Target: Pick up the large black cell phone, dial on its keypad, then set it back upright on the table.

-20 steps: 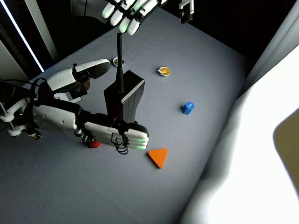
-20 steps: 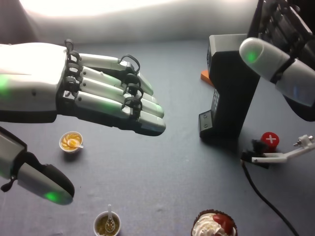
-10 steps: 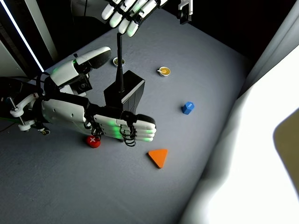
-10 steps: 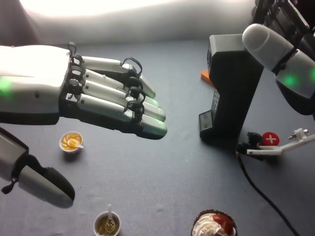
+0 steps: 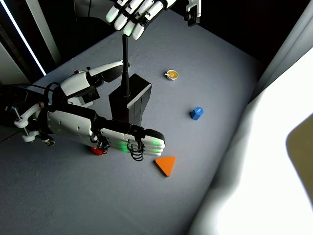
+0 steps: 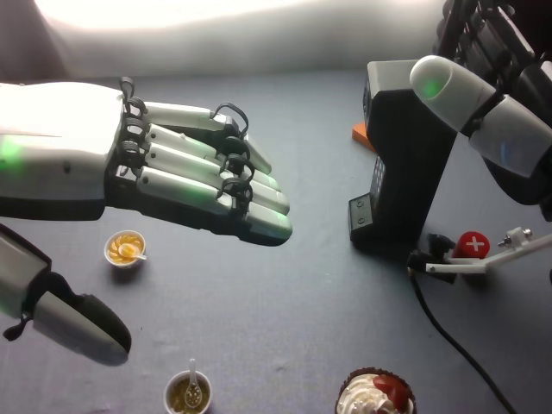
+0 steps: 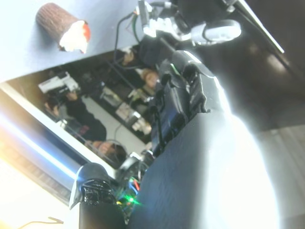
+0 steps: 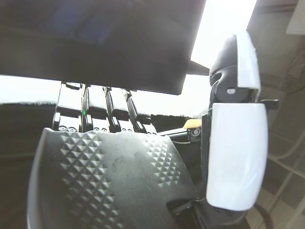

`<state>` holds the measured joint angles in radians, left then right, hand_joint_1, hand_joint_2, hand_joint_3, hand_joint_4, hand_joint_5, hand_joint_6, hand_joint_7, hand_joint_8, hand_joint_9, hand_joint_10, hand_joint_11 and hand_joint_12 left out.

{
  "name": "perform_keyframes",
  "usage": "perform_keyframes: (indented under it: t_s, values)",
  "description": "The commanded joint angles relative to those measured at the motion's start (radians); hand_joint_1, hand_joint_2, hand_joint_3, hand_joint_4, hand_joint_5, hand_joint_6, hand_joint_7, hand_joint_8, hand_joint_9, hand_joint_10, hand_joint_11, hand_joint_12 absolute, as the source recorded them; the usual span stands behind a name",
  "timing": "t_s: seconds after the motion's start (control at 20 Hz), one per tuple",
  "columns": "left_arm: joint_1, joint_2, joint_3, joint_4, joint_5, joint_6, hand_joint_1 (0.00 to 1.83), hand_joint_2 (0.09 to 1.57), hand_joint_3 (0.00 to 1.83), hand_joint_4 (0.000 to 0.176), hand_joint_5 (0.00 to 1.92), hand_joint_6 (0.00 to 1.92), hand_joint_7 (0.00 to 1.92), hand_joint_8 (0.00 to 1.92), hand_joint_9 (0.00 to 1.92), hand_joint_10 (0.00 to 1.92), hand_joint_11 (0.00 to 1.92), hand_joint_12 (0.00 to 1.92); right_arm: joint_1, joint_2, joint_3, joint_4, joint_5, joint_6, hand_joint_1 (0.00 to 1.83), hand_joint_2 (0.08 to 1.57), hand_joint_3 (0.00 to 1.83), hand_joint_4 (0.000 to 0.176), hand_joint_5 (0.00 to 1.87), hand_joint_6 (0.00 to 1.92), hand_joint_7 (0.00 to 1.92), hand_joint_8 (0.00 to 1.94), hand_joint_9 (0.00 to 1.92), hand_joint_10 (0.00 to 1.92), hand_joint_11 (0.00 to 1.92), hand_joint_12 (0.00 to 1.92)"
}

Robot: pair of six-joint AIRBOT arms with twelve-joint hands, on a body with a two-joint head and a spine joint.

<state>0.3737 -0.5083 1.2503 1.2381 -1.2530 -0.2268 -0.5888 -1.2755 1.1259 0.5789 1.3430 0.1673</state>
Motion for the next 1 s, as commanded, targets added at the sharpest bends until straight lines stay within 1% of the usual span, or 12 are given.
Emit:
perform_keyframes:
  t_s: [0.0,0.2,0.35,0.4,0.55,0.7,0.85,0.9,0.95]
  values:
    - [-0.025,-0.001,-0.003,-0.089,-0.061,-0.007,0.21,1.11,0.00,0.000,0.25,0.00,0.29,0.00,0.33,0.01,0.05,0.69,0.006,0.004,0.010,-0.036,0.110,0.010,0.92,0.94,0.01,0.000,0.00,0.00,0.00,0.00,0.00,0.00,0.00,0.00]
    - [-0.025,-0.002,-0.003,-0.085,-0.060,-0.011,0.23,1.11,0.00,0.000,0.24,0.00,0.29,0.00,0.31,0.00,0.03,0.68,0.006,-0.007,0.025,-0.032,0.110,0.010,0.90,0.97,0.02,0.000,0.00,0.00,0.00,0.00,0.00,0.00,0.00,0.00]
    - [-0.025,-0.003,-0.003,-0.084,-0.058,-0.012,0.24,1.11,0.00,0.000,0.25,0.00,0.29,0.00,0.32,0.00,0.03,0.69,0.006,-0.016,0.030,-0.032,0.110,0.010,0.91,0.96,0.01,0.000,0.00,0.00,0.00,0.00,0.00,0.00,0.00,0.00]
    - [-0.025,-0.003,-0.003,-0.084,-0.058,-0.013,0.24,1.11,0.00,0.000,0.25,0.00,0.29,0.00,0.32,0.00,0.03,0.69,0.006,-0.018,0.030,-0.032,0.110,0.010,0.91,0.98,0.02,0.000,0.00,0.00,0.00,0.00,0.00,0.00,0.00,0.00]
    - [-0.025,-0.003,-0.003,-0.083,-0.057,-0.015,0.23,1.11,0.00,0.000,0.26,0.01,0.29,0.00,0.32,0.00,0.02,0.69,0.011,-0.024,0.030,-0.032,0.110,0.010,0.95,0.97,0.01,0.000,0.00,0.00,0.00,0.00,0.00,0.00,0.00,0.00]
    - [-0.025,-0.003,-0.003,-0.081,-0.056,-0.018,0.22,1.10,0.00,0.000,0.26,0.00,0.30,0.00,0.34,0.01,0.04,0.68,0.013,-0.029,0.027,-0.032,0.110,0.010,0.85,1.00,0.01,0.000,0.00,0.00,0.00,0.00,0.00,0.00,0.00,0.00]
    - [-0.025,-0.004,-0.003,-0.079,-0.055,-0.020,0.22,1.10,0.00,0.000,0.25,0.00,0.30,0.00,0.34,0.01,0.05,0.68,0.014,-0.036,0.021,-0.033,0.110,0.010,0.86,1.01,0.02,0.000,0.00,0.00,0.00,0.00,0.00,0.00,0.00,0.00]
    - [-0.025,-0.004,-0.003,-0.079,-0.054,-0.020,0.22,1.11,0.00,0.000,0.24,0.00,0.29,0.00,0.32,0.00,0.03,0.67,0.014,-0.040,0.018,-0.033,0.110,0.010,0.86,1.02,0.01,0.000,0.00,0.00,0.00,0.00,0.00,0.00,0.00,0.00]
    - [-0.025,-0.004,-0.003,-0.078,-0.054,-0.022,0.22,1.11,0.00,0.000,0.25,0.00,0.31,0.01,0.33,0.01,0.03,0.67,0.014,-0.042,0.016,-0.033,0.110,0.010,0.88,0.99,0.00,0.000,0.00,0.00,0.00,0.00,0.00,0.00,0.00,0.00]
